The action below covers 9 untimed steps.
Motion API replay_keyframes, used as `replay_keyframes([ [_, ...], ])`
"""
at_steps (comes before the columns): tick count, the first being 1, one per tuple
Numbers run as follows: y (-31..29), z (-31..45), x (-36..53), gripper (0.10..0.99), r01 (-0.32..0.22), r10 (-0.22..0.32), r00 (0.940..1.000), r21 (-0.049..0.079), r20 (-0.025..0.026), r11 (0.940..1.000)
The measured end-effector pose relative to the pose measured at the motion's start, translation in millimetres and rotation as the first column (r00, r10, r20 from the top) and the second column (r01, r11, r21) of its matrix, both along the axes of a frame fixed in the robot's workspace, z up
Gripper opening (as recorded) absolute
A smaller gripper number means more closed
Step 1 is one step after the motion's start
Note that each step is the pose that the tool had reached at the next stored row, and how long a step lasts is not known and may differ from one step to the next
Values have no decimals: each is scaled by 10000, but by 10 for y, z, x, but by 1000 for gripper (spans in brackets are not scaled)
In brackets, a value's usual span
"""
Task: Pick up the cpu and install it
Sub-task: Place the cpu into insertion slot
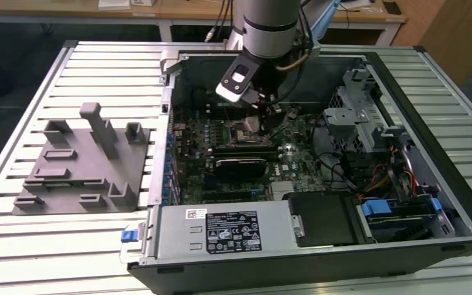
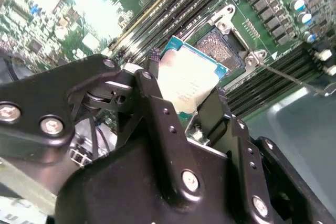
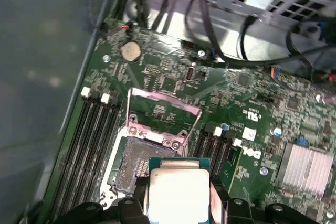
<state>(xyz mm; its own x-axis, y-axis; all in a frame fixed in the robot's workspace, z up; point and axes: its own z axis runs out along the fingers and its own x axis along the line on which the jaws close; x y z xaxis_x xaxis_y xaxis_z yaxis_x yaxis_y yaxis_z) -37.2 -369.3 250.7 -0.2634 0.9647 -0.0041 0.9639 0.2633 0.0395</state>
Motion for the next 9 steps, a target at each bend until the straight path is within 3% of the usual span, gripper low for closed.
replay_keyframes([
  [5, 0, -6, 0, 545, 915, -915, 9958, 1, 1, 9958],
  [9, 0, -13, 0, 545, 1639, -1639, 9865, 1, 1, 9865],
])
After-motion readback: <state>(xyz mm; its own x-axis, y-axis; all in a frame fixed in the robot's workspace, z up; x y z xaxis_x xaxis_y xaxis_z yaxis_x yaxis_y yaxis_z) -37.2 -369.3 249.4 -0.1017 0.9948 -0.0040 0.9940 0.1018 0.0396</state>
